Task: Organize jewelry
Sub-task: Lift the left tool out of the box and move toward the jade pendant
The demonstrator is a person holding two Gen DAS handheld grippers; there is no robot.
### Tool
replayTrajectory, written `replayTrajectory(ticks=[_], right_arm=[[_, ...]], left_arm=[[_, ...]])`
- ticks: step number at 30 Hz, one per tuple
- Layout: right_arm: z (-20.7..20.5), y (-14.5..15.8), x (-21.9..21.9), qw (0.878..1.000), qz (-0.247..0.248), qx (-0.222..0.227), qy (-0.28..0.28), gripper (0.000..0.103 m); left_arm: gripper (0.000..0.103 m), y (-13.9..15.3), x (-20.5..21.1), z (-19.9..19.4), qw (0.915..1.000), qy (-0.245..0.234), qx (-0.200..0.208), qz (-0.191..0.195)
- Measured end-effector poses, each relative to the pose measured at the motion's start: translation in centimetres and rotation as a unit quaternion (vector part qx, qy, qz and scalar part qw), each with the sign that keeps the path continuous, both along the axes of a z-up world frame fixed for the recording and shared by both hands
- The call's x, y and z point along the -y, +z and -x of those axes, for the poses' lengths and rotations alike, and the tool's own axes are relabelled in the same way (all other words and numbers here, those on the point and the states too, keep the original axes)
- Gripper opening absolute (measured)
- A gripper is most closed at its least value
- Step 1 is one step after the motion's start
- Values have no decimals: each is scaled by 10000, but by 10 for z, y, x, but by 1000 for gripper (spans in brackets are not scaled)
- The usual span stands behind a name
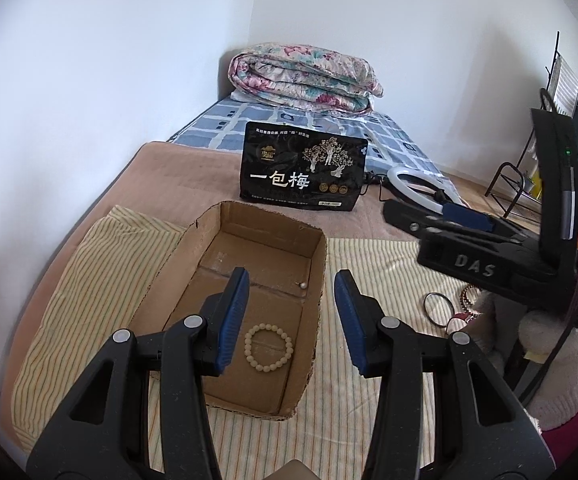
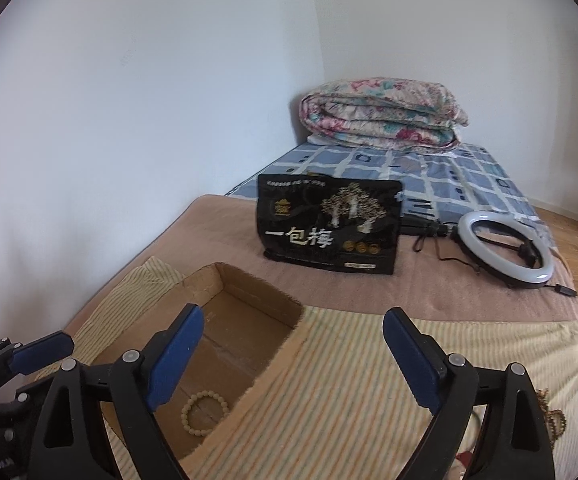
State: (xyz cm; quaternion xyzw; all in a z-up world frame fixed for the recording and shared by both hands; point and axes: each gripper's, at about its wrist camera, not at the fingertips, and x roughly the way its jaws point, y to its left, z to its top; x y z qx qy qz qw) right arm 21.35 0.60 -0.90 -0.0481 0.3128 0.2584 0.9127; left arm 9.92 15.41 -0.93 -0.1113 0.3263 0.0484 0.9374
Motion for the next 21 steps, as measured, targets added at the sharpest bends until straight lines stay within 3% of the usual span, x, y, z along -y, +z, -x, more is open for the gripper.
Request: replayTrajectory(ticks=[2, 9, 13, 21], right_arm=[[2, 6, 14, 9999, 2, 90, -122, 103], [7, 32, 77, 9973, -31, 448, -589, 103], [8, 41, 112, 9962, -137, 400, -767, 103], [7, 44, 171, 9920, -211, 332, -1198, 103]], left_arm=[[45, 0, 6, -1, 10000, -53, -9, -1], [45, -2, 29, -8, 9994, -352, -45, -41], [63, -3, 46, -10, 9987, -516, -4, -35], [63, -13, 69, -19, 9968, -784, -166, -66]])
